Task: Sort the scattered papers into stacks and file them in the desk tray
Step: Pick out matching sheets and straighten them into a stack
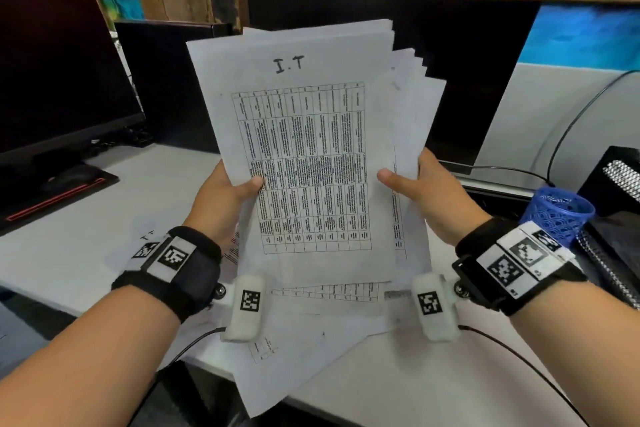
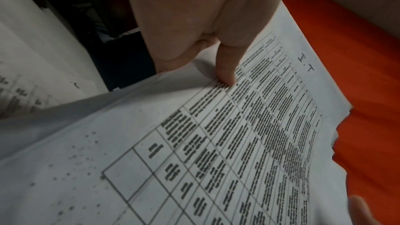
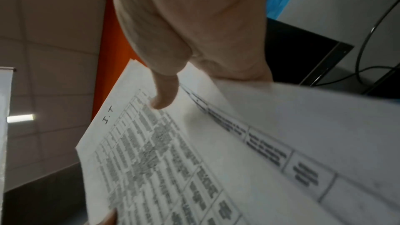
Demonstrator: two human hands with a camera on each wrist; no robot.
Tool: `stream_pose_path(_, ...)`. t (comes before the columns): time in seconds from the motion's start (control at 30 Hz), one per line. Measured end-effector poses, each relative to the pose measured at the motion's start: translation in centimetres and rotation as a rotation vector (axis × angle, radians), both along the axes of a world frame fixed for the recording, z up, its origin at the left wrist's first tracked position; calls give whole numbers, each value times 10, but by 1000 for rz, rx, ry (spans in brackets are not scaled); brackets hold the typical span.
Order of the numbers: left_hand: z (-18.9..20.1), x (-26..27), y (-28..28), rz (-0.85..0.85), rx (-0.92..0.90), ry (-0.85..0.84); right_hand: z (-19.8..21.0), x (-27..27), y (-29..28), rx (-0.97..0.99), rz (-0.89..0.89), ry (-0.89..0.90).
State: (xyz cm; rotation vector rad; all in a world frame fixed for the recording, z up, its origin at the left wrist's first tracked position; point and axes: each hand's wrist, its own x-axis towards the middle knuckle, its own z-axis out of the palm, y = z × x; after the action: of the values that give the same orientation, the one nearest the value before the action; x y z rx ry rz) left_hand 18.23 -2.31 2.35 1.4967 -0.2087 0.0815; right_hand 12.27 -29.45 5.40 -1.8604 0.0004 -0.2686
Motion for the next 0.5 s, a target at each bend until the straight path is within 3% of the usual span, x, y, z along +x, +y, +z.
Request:
stream_pose_path(0.17,14,-13,-18,15,-36,-26,7,-10,19,-44,-145,-236)
stream_pose_path(0.3,32,-27,-33,110,-93,-151,16,-19,26,-51,-248,-400)
stream_pose_path(0.5,31,-46,-41,115,29,-172,11,-29,29,-6,-210,-375)
